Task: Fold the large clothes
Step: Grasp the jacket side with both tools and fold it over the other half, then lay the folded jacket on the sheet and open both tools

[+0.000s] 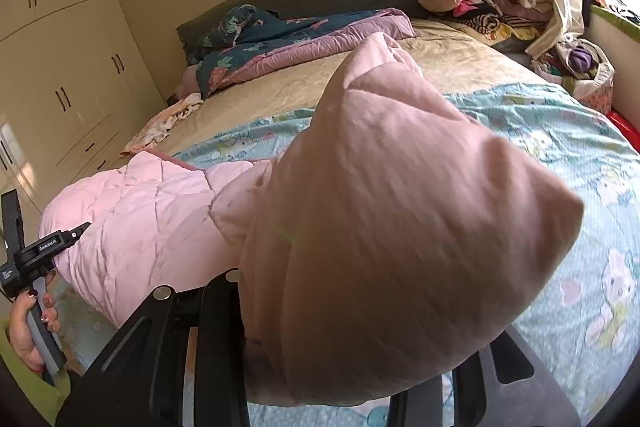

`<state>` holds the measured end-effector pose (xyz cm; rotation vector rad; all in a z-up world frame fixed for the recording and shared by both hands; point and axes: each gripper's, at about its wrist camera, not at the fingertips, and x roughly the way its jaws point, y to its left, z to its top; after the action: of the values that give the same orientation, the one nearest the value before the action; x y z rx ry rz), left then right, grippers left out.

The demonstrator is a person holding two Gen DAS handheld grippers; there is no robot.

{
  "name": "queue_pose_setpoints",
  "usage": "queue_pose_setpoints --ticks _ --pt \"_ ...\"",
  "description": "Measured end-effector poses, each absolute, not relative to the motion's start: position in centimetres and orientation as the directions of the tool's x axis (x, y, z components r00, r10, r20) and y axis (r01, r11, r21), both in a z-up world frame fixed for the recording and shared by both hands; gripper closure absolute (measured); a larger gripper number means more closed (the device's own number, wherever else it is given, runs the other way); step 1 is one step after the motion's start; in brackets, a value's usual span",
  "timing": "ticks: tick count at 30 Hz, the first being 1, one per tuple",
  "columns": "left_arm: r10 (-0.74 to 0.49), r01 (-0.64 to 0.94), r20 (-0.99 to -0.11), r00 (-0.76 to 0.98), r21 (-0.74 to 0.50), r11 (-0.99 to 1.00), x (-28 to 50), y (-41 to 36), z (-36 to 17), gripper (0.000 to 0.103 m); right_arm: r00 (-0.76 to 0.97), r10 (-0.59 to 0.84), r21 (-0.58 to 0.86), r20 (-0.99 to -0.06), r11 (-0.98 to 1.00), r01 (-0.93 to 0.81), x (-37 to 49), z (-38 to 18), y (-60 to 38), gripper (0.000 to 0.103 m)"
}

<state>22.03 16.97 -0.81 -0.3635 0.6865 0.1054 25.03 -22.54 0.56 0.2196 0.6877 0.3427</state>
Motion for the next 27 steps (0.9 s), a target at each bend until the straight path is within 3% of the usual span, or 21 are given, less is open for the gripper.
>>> queue_pose_setpoints --ticks 19,27 --pt "-0.020 -0.223 -0.672 0.740 -0.273 0.936 18.5 17.2 -5.0 0.065 0.668 0.381 0.400 -0.640 0.907 -0.134 22.1 -4.8 -24.6 0.068" --pt "-0.018 -0.229 -0.674 0.739 -0.276 0.934 17.8 17.2 -6.3 0.060 0.646 0.388 0.450 -0.657 0.890 -0.077 22.4 -6.8 -25.9 0.061"
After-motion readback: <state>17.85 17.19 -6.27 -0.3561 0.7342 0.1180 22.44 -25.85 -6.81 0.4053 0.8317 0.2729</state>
